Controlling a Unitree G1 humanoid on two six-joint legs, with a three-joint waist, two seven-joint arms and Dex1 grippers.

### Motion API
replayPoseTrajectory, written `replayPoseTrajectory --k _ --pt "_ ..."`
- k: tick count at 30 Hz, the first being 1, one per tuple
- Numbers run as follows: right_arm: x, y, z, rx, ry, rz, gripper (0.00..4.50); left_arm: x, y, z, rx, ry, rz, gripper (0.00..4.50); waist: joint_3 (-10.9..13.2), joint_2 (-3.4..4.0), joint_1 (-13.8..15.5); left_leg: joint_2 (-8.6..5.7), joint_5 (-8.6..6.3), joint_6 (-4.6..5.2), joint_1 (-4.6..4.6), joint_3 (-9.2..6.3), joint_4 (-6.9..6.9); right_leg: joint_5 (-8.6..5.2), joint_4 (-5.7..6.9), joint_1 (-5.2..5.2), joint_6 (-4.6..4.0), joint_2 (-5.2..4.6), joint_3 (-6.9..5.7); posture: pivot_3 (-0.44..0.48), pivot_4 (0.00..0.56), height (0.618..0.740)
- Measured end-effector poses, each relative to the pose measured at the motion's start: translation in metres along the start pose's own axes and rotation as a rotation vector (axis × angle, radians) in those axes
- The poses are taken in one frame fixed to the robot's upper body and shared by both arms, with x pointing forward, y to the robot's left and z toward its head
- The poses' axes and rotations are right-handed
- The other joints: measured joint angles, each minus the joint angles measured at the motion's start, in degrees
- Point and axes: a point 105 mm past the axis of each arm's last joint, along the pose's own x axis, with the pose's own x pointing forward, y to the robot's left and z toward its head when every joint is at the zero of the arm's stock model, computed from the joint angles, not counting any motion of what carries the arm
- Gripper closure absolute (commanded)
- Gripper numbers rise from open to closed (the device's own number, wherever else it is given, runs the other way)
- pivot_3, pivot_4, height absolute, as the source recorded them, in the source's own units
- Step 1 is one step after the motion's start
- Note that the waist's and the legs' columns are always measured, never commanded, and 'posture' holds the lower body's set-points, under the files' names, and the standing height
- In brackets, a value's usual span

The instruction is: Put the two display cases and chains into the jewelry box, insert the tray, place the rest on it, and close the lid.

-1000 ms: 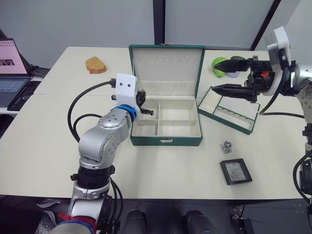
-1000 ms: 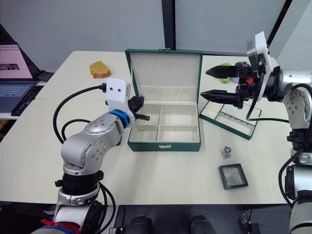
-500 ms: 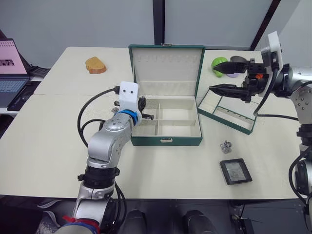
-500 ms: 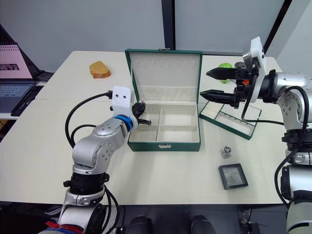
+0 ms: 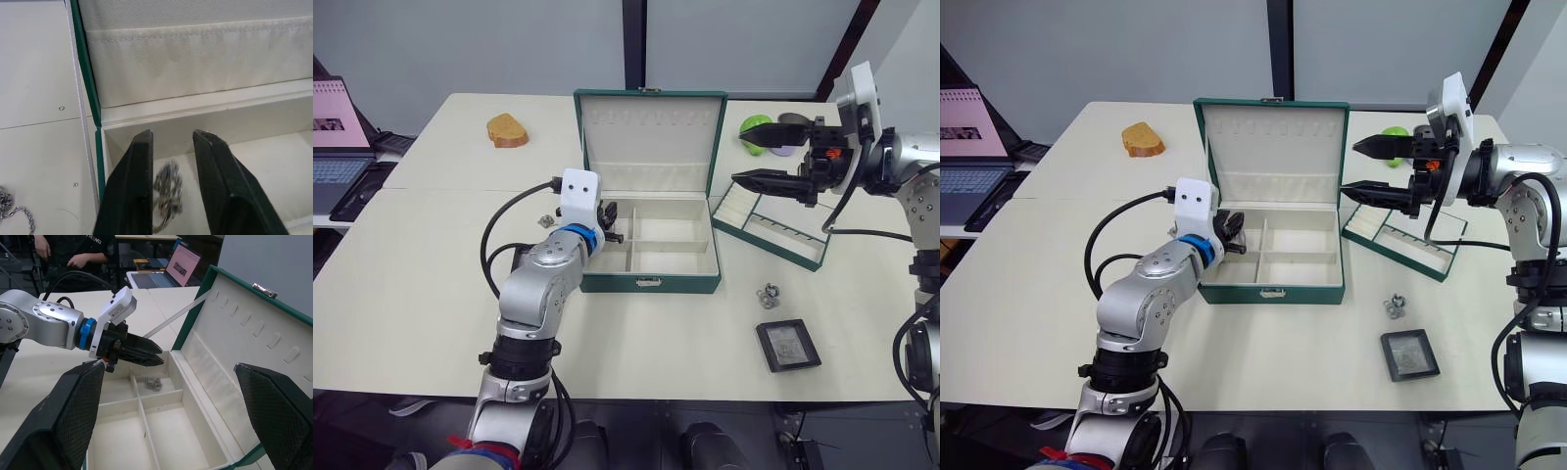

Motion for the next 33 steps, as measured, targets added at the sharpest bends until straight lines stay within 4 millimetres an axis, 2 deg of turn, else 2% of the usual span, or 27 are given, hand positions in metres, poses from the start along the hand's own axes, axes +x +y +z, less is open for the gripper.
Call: replayPoseTrajectory --k 6,7,17,22,28,31,33 --pt "0.000 0.000 0.000 0.003 0.002 0.001 0.00 0.001 -0.003 0.000 -0.004 -0.007 -0.018 0.22 0.0 0.00 0.0 0.00 0.00 0.00 0.00 0.00 0.00 0.00 0.00 0.00 0.00 0.00 0.00 0.000 0.150 0.740" --pt "0.000 0.001 -0.001 0.004 0.003 0.001 0.00 0.001 -0.004 0.001 -0.004 -0.010 -0.024 0.02 0.0 0.00 0.0 0.00 0.00 0.00 0.00 0.00 0.00 0.00 0.00 0.00 0.00 0.00 0.00 0.000 0.150 0.740" --pt "0.000 0.003 -0.005 0.014 0.011 0.002 0.00 0.001 -0.017 0.002 -0.025 -0.020 -0.114 0.02 0.0 0.00 0.0 0.00 0.00 0.00 0.00 0.00 0.00 0.00 0.01 0.00 0.00 0.00 0.00 0.000 0.150 0.740" --pt "0.000 0.003 -0.003 0.005 0.008 0.001 0.00 -0.004 -0.026 0.009 -0.051 -0.051 -0.184 0.02 0.0 0.00 0.0 0.00 0.00 0.00 -0.01 0.00 0.00 0.00 0.00 0.00 0.00 0.00 -0.01 0.000 0.150 0.740" --pt "-0.020 0.001 -0.004 0.032 -0.009 -0.051 0.00 -0.039 -0.035 0.044 -0.018 -0.187 -0.414 0.02 0.0 0.00 0.0 0.02 0.00 0.00 -0.01 -0.01 -0.02 0.00 0.00 0.01 0.00 0.01 -0.03 0.000 0.150 0.740" --pt "-0.028 0.004 -0.010 0.059 -0.009 -0.073 0.00 -0.058 -0.021 0.044 0.016 -0.180 -0.481 0.02 0.0 0.01 -0.2 0.03 0.00 0.00 0.01 -0.01 -0.05 0.00 0.02 0.01 0.00 0.01 -0.01 0.000 0.150 0.740" --pt "-0.041 0.005 -0.017 0.084 0.005 -0.111 0.00 -0.072 0.000 0.041 0.026 -0.156 -0.494 0.02 0.0 0.01 -0.2 0.05 0.00 0.00 0.01 -0.01 -0.04 0.00 0.01 -0.01 0.00 0.02 -0.02 0.000 0.150 0.740"
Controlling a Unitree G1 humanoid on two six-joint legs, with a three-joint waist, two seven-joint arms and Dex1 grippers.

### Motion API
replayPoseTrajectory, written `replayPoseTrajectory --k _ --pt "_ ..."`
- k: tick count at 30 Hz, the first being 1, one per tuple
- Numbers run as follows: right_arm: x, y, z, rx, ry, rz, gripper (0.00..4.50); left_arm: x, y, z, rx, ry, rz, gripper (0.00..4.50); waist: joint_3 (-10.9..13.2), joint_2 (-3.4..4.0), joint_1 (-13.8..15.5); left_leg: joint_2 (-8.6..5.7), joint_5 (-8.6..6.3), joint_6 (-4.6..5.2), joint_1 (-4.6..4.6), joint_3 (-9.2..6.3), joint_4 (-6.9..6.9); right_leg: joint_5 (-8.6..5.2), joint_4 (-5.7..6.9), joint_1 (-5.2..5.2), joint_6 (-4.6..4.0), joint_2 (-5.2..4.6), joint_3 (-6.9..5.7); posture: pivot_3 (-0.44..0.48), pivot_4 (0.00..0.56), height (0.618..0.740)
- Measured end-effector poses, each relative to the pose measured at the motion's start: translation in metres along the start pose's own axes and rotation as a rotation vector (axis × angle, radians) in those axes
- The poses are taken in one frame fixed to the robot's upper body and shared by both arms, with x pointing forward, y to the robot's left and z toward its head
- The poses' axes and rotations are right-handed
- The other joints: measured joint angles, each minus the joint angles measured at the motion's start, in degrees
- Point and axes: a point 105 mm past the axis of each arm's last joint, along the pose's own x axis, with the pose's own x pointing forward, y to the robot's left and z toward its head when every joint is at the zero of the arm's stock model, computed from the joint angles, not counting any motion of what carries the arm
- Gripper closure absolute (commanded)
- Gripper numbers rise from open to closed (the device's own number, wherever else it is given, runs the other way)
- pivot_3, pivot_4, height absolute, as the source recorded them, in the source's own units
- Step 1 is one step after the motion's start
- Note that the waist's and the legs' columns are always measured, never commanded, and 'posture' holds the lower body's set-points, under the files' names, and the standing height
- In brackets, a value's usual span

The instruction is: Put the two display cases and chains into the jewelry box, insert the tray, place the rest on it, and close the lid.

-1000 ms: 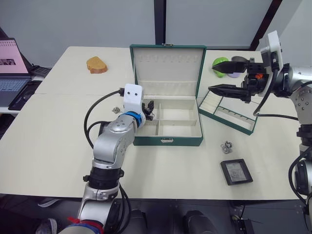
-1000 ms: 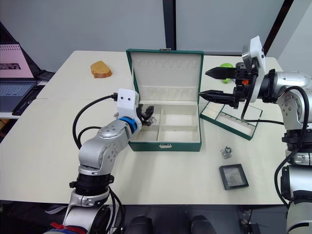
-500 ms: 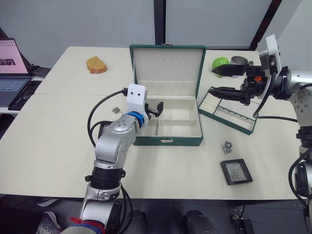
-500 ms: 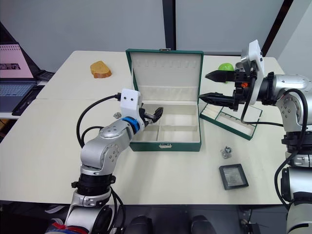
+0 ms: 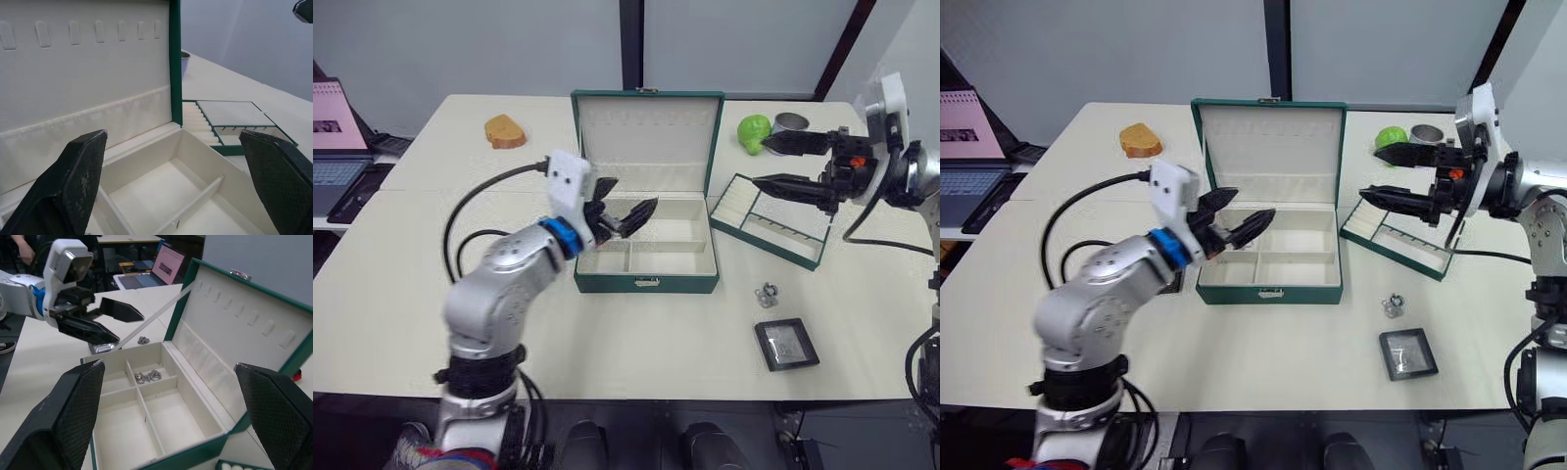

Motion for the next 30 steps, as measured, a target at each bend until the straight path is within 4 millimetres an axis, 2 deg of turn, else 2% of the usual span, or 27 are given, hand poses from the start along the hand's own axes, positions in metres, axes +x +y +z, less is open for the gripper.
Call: replayPoseTrajectory --k 3,7,9,13,17,23,30 --pt "-0.015 -0.001 -0.013 0.034 0.030 -0.045 0.00 -0.029 0.016 0.007 0.012 0.012 0.010 0.02 0.0 -0.02 0.1 0.00 0.00 0.00 0.00 -0.01 0.01 0.00 -0.01 -0.01 0.00 -0.01 -0.02 0.000 0.150 0.740" --pt "-0.044 0.000 -0.048 0.126 0.095 -0.147 0.00 -0.083 0.049 0.013 0.068 0.114 0.113 0.02 0.1 -0.07 0.1 -0.02 0.00 0.00 0.02 0.00 -0.01 0.00 -0.03 -0.01 0.00 -0.02 -0.01 0.000 0.150 0.740" --pt "-0.055 0.000 -0.057 0.150 0.103 -0.197 0.00 -0.098 0.059 0.013 0.069 0.138 0.149 0.02 0.1 -0.03 0.1 -0.04 0.00 0.00 0.04 0.01 -0.04 0.00 -0.02 0.00 0.00 -0.04 -0.01 0.000 0.150 0.740" --pt "-0.078 -0.002 -0.080 0.195 0.134 -0.320 0.00 -0.133 0.084 -0.004 0.057 0.203 0.264 0.02 0.1 -0.02 0.1 -0.03 0.00 0.00 0.07 0.00 -0.06 0.00 -0.01 0.01 0.00 -0.03 -0.01 0.000 0.150 0.740" --pt "-0.097 -0.009 -0.098 0.214 0.105 -0.460 0.00 -0.157 0.111 -0.023 0.066 0.247 0.403 0.02 0.1 -0.02 0.2 -0.02 0.00 0.00 0.06 0.01 -0.09 0.00 0.00 0.01 0.00 -0.01 -0.02 0.000 0.150 0.740" --pt "-0.113 -0.010 -0.127 0.246 0.119 -0.587 0.00 -0.170 0.136 -0.040 0.082 0.206 0.566 0.02 0.1 0.00 0.2 -0.02 -0.01 0.00 0.06 0.05 -0.09 0.00 0.03 0.00 0.00 -0.01 0.02 0.000 0.150 0.740" --pt "-0.133 0.002 -0.163 0.280 0.183 -0.681 0.00 -0.181 0.134 -0.078 0.049 0.263 0.615 0.02 0.1 -0.02 0.2 -0.02 -0.01 0.00 0.06 0.08 -0.10 0.00 0.01 0.00 0.00 -0.02 0.04 0.000 0.150 0.740"
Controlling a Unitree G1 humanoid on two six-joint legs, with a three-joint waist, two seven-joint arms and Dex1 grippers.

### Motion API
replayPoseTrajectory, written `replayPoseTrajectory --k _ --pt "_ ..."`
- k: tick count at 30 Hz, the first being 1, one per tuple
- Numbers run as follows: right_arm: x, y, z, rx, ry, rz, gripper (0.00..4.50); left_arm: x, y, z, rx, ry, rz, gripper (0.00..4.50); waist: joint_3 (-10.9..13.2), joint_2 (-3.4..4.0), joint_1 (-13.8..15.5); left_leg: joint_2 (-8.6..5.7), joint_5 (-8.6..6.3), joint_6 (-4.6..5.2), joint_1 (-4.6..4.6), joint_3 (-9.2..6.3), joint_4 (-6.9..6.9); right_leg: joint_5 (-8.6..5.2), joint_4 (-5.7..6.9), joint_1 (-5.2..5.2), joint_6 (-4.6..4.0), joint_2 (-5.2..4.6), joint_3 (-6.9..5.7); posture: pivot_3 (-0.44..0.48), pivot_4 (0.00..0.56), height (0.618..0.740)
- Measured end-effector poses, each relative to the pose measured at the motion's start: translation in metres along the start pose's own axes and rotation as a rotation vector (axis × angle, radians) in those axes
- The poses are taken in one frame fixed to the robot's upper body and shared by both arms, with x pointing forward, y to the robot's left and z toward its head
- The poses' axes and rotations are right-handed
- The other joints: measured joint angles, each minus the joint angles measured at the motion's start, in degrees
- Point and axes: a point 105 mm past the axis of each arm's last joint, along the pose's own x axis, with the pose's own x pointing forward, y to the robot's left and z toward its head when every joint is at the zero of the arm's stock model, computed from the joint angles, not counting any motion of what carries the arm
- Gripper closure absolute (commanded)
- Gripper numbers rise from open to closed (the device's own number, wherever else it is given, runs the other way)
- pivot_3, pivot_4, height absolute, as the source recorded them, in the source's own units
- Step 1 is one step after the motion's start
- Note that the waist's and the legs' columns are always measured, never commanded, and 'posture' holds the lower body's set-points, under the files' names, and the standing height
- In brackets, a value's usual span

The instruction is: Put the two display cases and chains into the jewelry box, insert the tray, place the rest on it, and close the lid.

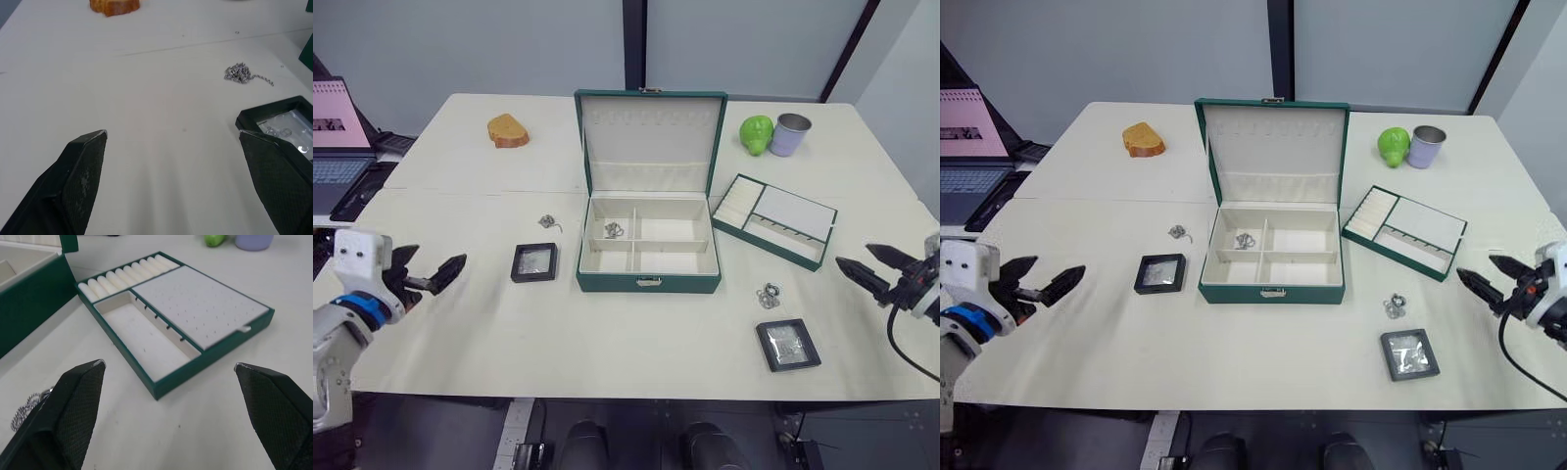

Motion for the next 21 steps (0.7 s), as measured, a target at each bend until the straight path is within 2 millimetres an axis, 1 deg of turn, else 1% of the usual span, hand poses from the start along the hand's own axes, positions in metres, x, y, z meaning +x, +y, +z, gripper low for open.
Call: replayPoseTrajectory --k 2,8,13,19,21 --pt "-0.002 -0.001 -0.004 0.003 0.007 -0.006 0.00 -0.002 0.001 -0.006 0.005 0.015 0.004 0.02 0.0 0.00 0.0 0.00 0.00 0.00 0.01 0.00 0.00 0.00 0.03 0.00 0.00 0.00 0.00 0.000 0.150 0.740" --pt "-0.002 -0.004 -0.005 0.002 -0.002 -0.011 0.00 -0.002 -0.004 -0.013 0.020 0.036 -0.019 0.02 0.0 0.01 0.0 0.00 0.00 0.00 0.05 -0.01 0.02 0.00 0.06 0.06 0.00 0.01 0.00 0.000 0.150 0.740" --pt "0.000 -0.003 -0.002 -0.008 -0.005 -0.001 0.00 -0.003 -0.005 -0.014 0.017 0.043 -0.030 0.02 0.0 0.01 0.0 0.00 0.00 0.00 0.05 -0.01 0.02 0.00 0.06 0.07 0.00 0.00 -0.01 0.000 0.150 0.740" --pt "0.003 -0.001 -0.003 -0.009 0.004 0.017 0.00 -0.004 -0.007 -0.016 0.016 0.061 -0.042 0.02 0.0 0.01 0.0 -0.01 0.00 0.00 0.05 -0.01 0.02 0.00 0.06 0.07 0.00 0.00 -0.01 0.000 0.150 0.740" --pt "0.005 0.000 0.001 -0.009 -0.006 0.026 0.00 -0.004 -0.007 -0.016 0.015 0.063 -0.043 0.02 0.0 0.01 0.0 0.00 0.00 0.00 0.05 -0.01 0.02 0.00 0.06 0.07 0.00 0.00 -0.01 0.000 0.150 0.740"
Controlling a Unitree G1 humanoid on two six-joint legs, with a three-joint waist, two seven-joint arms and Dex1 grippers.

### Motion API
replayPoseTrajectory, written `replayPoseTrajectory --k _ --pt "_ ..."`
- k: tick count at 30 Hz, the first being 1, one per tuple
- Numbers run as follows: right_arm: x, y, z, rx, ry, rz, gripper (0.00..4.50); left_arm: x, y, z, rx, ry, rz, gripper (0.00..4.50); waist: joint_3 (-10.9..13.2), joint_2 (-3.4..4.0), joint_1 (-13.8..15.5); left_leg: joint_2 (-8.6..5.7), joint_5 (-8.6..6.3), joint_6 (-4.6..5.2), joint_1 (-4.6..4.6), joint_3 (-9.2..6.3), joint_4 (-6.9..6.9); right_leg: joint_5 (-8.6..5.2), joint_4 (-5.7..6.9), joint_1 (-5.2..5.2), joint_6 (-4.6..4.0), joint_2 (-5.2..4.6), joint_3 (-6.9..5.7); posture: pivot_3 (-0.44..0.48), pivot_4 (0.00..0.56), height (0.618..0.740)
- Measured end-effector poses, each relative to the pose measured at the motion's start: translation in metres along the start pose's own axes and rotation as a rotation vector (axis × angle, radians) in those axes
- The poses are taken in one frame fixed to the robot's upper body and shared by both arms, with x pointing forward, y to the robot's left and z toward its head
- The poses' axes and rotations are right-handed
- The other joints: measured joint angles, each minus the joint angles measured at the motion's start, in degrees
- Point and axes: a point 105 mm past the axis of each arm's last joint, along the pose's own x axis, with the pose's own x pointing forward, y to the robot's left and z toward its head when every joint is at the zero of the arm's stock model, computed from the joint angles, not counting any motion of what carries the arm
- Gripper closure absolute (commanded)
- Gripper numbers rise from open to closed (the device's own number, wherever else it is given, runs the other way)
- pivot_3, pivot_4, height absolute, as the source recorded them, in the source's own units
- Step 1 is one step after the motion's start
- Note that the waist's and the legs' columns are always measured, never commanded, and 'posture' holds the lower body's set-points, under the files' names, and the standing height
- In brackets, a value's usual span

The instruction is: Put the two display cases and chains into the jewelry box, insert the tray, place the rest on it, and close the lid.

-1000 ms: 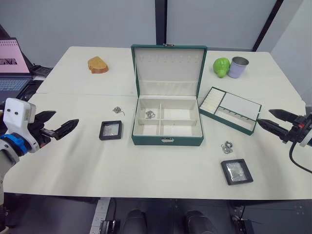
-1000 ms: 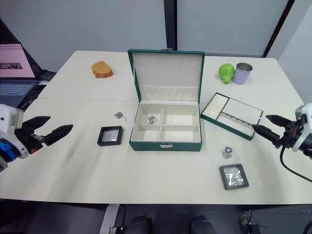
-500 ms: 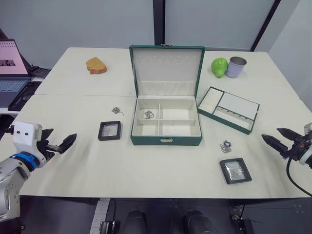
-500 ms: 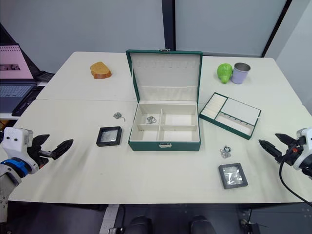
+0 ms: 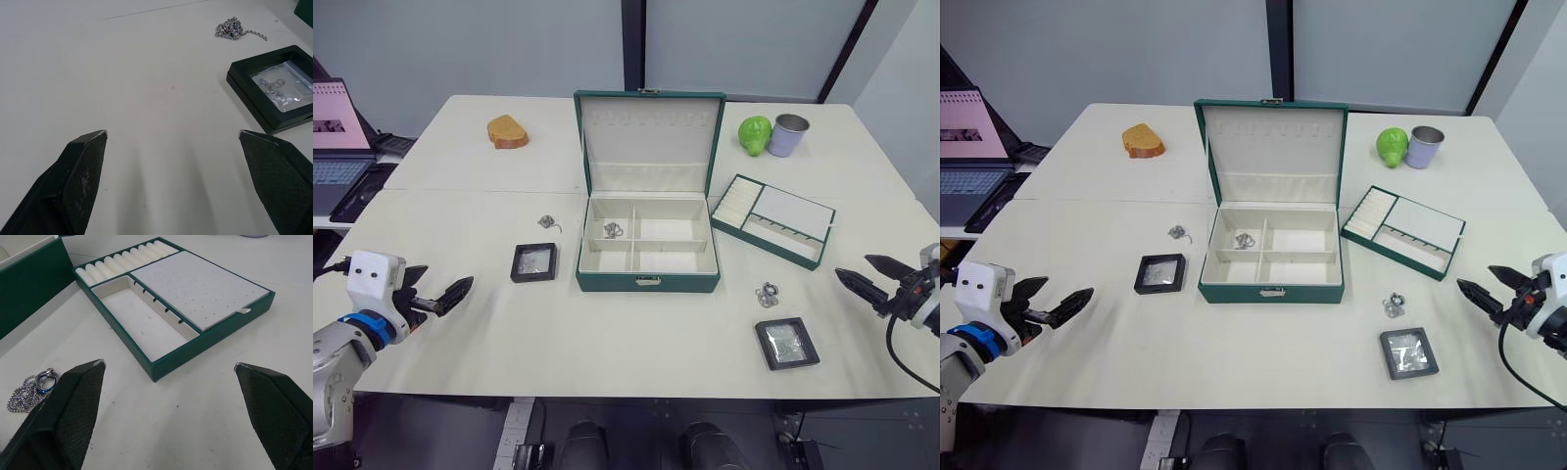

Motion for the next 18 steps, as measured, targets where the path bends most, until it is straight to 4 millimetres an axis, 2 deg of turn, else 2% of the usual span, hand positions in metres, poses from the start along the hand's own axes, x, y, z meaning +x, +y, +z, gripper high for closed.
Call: replayPoseTrajectory --k 3,5,8,11,13,18 --pt "0.006 0.004 0.012 -0.001 -0.013 0.043 0.00 0.001 -0.006 0.006 0.009 0.003 -0.057 0.02 0.0 0.00 0.0 0.00 0.00 0.00 0.00 -0.01 0.00 0.00 0.04 -0.02 0.00 0.00 -0.01 0.000 0.150 0.740" --pt "0.014 0.016 0.031 -0.020 -0.032 0.126 0.00 0.001 -0.014 0.017 0.057 0.003 -0.138 0.02 0.0 0.04 -0.1 0.01 0.00 0.00 0.00 0.00 0.00 0.00 0.12 -0.07 0.00 0.01 0.00 0.000 0.150 0.740" --pt "0.027 0.062 0.078 -0.067 -0.067 0.386 0.00 0.002 -0.029 0.040 0.181 0.018 -0.317 0.02 0.1 0.21 -0.1 0.02 0.00 -0.01 0.02 -0.01 0.00 0.00 0.28 -0.13 0.00 0.05 0.01 0.000 0.150 0.740" --pt "0.031 0.117 0.112 -0.166 -0.082 0.653 0.00 0.005 -0.043 0.058 0.306 0.037 -0.478 0.02 0.1 0.25 0.0 0.02 0.00 0.00 0.01 -0.03 0.00 0.00 0.28 -0.15 -0.01 0.06 -0.02 0.000 0.150 0.740" --pt "0.032 0.144 0.123 -0.217 -0.084 0.780 0.00 0.010 -0.052 0.062 0.374 0.055 -0.569 0.02 0.1 0.26 0.0 0.01 -0.01 0.01 -0.02 -0.03 0.02 0.00 0.26 -0.18 -0.01 0.05 -0.01 0.000 0.150 0.740" --pt "0.043 0.178 0.136 -0.273 -0.117 0.932 0.00 0.025 -0.064 0.050 0.460 0.130 -0.714 0.02 0.1 0.24 0.1 0.02 -0.01 0.02 -0.12 -0.01 0.07 -0.01 0.48 -0.45 -0.01 0.08 0.02 0.000 0.150 0.740"
